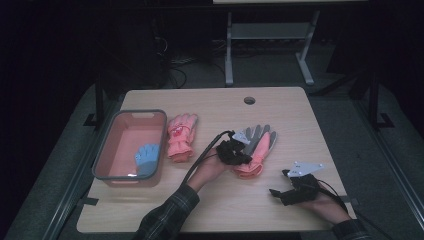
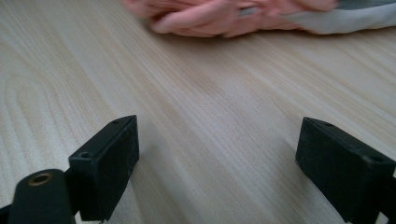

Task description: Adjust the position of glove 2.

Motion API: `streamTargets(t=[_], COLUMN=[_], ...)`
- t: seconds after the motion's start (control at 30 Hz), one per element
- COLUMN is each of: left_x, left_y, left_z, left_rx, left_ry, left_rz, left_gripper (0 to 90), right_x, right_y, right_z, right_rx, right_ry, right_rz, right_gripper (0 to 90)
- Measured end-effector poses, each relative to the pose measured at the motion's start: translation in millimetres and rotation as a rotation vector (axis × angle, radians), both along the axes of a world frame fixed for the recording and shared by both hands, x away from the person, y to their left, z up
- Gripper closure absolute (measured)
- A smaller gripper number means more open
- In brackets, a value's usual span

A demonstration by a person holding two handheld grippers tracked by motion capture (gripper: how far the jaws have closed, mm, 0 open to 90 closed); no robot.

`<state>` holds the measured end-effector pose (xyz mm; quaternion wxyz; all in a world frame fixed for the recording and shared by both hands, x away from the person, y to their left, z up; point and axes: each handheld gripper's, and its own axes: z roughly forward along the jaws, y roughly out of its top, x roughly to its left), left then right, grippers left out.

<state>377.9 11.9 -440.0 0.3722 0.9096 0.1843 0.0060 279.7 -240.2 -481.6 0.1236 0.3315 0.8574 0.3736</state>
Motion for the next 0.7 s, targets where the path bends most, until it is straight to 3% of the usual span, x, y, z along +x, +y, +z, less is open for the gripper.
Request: streamTargets(t=[0.27, 0.5, 0.7], left_x=[-28.9, -45.0, -46.5], left_y=[39.3, 65.8, 71.2], left_z=[8.0, 8.3, 11.8], left_rx=[0.055, 0.06, 0.038], left_ry=[0.002, 0.002, 0.004], left_rz=[-0.014, 0.004, 0.03], left_gripper=[89.8, 89.8, 87.6], right_x=[0.1, 0.0, 0.1], right_y=[0.0, 0.0, 0.0], right_z=[0.0, 0.0, 0.0], right_rx=[-0.001, 0.0, 0.0], right_ry=[-0.001, -0.001, -0.001], right_rz=[0.001, 0.0, 0.0], right_gripper=[12.7, 12.7, 12.7])
